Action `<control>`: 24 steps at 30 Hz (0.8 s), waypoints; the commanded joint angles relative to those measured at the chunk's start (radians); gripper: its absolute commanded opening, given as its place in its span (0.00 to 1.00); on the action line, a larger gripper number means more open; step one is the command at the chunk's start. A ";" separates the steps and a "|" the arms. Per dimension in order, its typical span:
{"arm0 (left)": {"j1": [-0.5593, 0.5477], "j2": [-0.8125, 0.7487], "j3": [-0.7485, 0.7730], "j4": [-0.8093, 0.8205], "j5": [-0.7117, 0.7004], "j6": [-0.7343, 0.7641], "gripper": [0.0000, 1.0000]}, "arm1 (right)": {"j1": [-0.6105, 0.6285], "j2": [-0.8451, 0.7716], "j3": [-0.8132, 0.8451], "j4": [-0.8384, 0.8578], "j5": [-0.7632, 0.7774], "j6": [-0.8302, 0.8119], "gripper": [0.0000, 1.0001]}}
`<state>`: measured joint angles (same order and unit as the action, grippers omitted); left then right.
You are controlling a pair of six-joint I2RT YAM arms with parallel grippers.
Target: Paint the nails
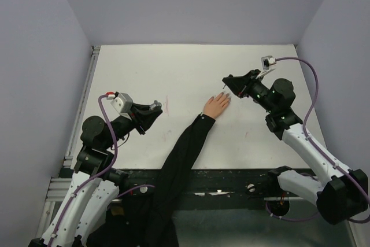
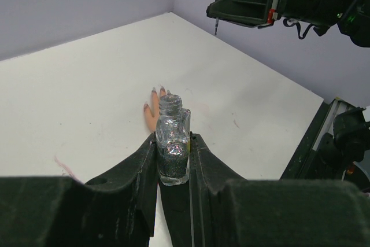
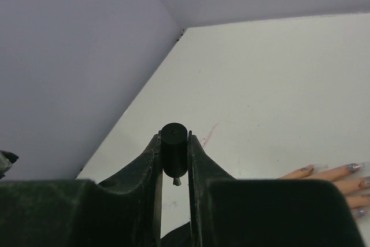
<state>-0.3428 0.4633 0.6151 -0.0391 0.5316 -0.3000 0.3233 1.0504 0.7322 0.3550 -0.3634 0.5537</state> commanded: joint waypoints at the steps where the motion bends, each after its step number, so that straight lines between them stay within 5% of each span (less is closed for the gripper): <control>1: -0.009 0.011 0.017 0.033 0.031 -0.013 0.00 | 0.048 -0.004 0.038 0.021 -0.037 0.057 0.01; 15: -0.021 0.049 0.028 0.030 0.093 -0.019 0.00 | 0.442 0.080 0.150 0.196 0.058 0.101 0.01; 24: -0.030 0.075 0.026 0.071 0.202 -0.044 0.00 | 0.545 0.197 0.286 0.142 0.113 0.100 0.01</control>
<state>-0.3634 0.5350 0.6155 -0.0368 0.6441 -0.3229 0.8318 1.1915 0.9661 0.4934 -0.2897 0.6544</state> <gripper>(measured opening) 0.316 0.244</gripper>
